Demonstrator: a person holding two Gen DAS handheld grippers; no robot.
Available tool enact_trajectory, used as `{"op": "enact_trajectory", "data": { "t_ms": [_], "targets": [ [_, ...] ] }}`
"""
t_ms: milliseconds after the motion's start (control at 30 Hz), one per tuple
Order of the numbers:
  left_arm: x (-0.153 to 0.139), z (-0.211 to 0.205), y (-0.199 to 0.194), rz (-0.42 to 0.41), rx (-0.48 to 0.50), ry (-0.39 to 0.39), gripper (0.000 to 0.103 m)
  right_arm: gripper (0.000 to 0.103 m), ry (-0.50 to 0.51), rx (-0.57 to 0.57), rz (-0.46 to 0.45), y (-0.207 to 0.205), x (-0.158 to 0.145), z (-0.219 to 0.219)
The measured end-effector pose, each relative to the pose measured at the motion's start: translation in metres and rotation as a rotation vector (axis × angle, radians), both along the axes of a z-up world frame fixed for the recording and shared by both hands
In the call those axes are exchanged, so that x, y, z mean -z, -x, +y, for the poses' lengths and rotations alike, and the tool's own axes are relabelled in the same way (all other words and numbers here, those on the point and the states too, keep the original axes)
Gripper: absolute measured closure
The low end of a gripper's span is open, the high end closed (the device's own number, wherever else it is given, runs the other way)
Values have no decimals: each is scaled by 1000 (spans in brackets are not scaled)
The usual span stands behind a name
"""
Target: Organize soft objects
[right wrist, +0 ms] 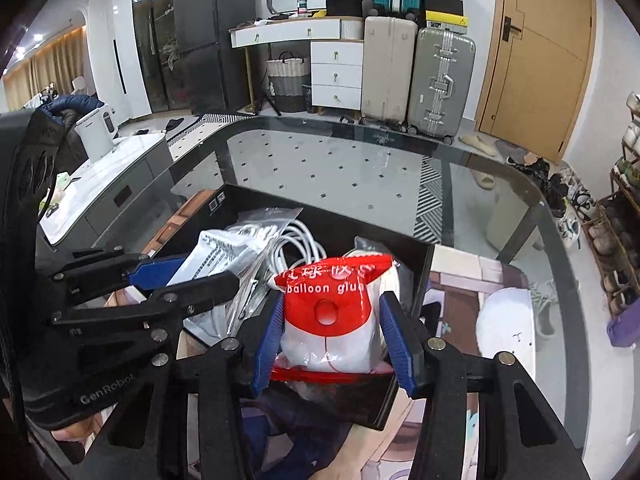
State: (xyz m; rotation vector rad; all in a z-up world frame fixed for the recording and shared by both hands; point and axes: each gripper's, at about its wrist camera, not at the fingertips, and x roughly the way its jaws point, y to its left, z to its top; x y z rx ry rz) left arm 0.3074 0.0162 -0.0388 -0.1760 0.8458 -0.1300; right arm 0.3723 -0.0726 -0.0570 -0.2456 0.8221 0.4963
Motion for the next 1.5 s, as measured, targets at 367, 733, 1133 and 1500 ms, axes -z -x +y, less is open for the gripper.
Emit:
{"op": "enact_trajectory", "data": {
  "t_ms": [367, 733, 1133, 1500],
  "targets": [
    [-15, 7, 13, -71, -25, 10, 40, 40, -101, 30, -6, 8, -20, -23],
    [-46, 19, 35, -187, -60, -1, 19, 25, -171, 36, -80, 45, -55, -41],
    [-71, 30, 90, -290, -69, -67, 18, 17, -182, 123, -200, 100, -80, -60],
    [-85, 16, 211, -484, -121, -96, 0, 2, -289, 190, -363, 214, -104, -96]
  ]
}}
